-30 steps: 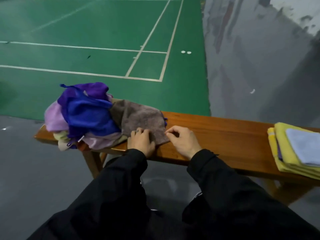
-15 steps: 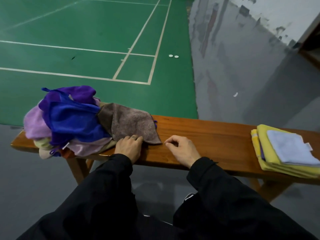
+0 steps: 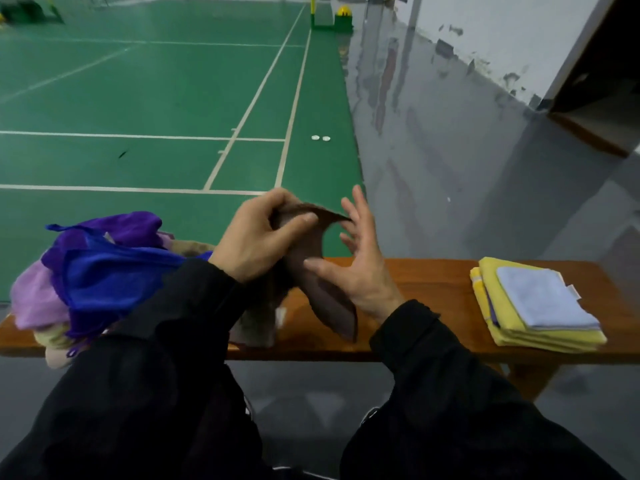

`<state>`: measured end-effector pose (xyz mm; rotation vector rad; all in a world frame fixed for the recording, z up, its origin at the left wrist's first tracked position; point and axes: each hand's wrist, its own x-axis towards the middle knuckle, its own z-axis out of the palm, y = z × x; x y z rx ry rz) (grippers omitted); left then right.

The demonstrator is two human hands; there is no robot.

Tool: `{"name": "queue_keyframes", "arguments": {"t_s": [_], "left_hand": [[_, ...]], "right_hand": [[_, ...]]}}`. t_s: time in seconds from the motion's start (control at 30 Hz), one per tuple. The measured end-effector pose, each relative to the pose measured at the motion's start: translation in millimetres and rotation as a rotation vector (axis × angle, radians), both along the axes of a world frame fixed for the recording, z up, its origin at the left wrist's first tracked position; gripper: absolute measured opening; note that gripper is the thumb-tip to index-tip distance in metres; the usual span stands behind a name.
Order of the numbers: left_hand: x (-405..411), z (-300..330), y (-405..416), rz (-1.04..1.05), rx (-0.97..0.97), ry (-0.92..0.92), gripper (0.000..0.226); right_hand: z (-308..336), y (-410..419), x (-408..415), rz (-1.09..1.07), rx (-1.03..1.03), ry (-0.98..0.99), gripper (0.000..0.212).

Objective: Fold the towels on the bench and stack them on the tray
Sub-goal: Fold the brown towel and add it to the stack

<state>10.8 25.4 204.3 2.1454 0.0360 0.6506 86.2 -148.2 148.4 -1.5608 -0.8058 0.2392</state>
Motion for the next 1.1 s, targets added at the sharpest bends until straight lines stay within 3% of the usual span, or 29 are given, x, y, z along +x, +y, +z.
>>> {"name": "queue_keyframes", "arguments": {"t_s": [0.07,0.1,0.2,0.27,0.47,0.57,0.67,0.77,0.87,1.1], "left_hand": [[5.8,8.2,-9.8,-0.158,0.083,0.116,0.012],[8.9,10.8,-12.8,-0.189,0.111,0.131,0.011],[15.5,12.9,-13.8,-0.154,0.17,0.073,0.01],[16.9,6.5,-14.7,-0.094,0.29,0.076,0.016],[34.0,-23.4,-0.5,0.228,0.636,0.243,0.01],[55.2,-19.1,10.1,0.346,0.516,0.213,0.016],[64.7,-10.2,7.1,0.383,0.443,0.011,0.017],[45.0,-24.4,0.9,0.329,0.472,-0.095,0.014],[8.7,-77.2,-4.2,0.225,0.546,-0.121,0.016],[-50.4,-223.2,-23.9,-0.105,0.63,0.292,0.023]], "right_hand": [[25.6,-3.9,10.9,0.111,0.018,-0.01,0.112],[35.7,-7.7,16.9,0.161,0.011,-0.008,0.102],[52.3,-21.0,37.4,0.082,-0.157,-0.182,0.038],[56.6,-33.7,48.2,-0.051,-0.245,-0.259,0.012],[69.4,-63.2,83.9,-0.262,-0.344,-0.371,0.016],[80.4,-72.9,109.0,-0.355,-0.38,-0.421,0.02],[88.4,-88.2,121.4,-0.416,-0.347,-0.425,0.027],[71.7,-112.2,111.7,-0.431,-0.342,-0.39,0.027],[21.7,-144.0,84.0,-0.399,-0.448,-0.322,0.029],[-112.1,-182.6,26.5,-0.143,-1.063,-0.196,0.03]]}}
